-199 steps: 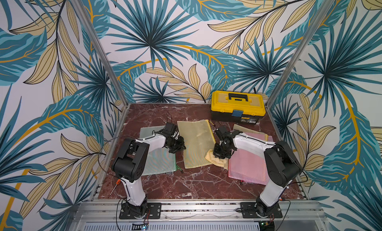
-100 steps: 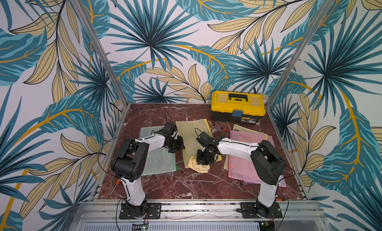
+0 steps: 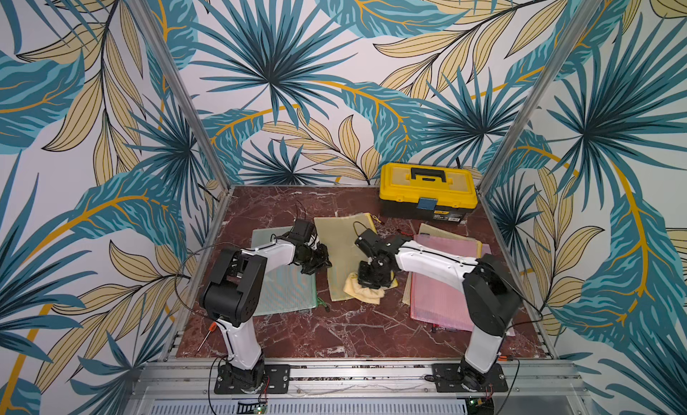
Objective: Wipe the document bag
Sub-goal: Wipe the dirt from the document bag, then adjust the document bag at the center of the board.
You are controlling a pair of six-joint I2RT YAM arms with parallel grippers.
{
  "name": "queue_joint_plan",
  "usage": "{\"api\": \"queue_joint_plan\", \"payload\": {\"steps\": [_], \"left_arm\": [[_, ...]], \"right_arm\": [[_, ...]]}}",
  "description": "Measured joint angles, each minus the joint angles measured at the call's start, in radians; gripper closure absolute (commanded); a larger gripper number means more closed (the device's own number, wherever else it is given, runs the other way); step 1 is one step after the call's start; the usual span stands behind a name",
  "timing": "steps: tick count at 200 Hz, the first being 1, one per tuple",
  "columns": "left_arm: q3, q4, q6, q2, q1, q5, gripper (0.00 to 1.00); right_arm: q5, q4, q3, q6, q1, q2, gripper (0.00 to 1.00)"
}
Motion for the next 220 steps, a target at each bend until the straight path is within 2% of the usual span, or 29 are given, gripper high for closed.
{"api": "queue_joint_plan", "payload": {"steps": [22,47,67,90,112,140,161,180,200,220], "left_arm": [[0.0,0.0,0.0,0.0,0.0,0.002,1.0],[-0.002,0.0,0.0,0.0,0.0,0.003,1.0],[-0.003,0.001,0.004,0.0,0.0,0.006,1.0],[-0.003,0.001,0.008,0.0,0.0,0.014,1.0],[-0.003,0.002,0.015,0.0,0.0,0.024,1.0],[-0.004,0.002,0.019,0.0,0.001,0.034,1.0],[-0.008,0.003,0.023,0.0,0.001,0.044,1.0],[-0.013,0.002,0.023,0.0,0.001,0.052,1.0],[-0.019,0.002,0.024,0.0,0.001,0.059,1.0],[-0.021,0.002,0.026,-0.002,0.001,0.067,1.0]], "right_arm": [[-0.06,0.079,0.1,0.011,0.057,0.096,1.0],[-0.086,0.08,0.094,0.006,0.031,0.102,1.0],[-0.083,0.087,0.013,-0.014,-0.068,0.058,1.0],[-0.058,0.06,-0.113,-0.048,-0.243,-0.026,1.0],[-0.005,-0.009,-0.095,-0.082,-0.343,-0.051,1.0],[-0.012,-0.033,0.064,-0.095,-0.282,-0.001,1.0],[-0.048,-0.012,0.241,-0.097,-0.195,0.113,1.0],[-0.092,0.016,0.331,-0.095,-0.152,0.215,1.0],[-0.114,0.014,0.367,-0.095,-0.167,0.293,1.0],[-0.113,-0.011,0.377,-0.107,-0.23,0.334,1.0]]}}
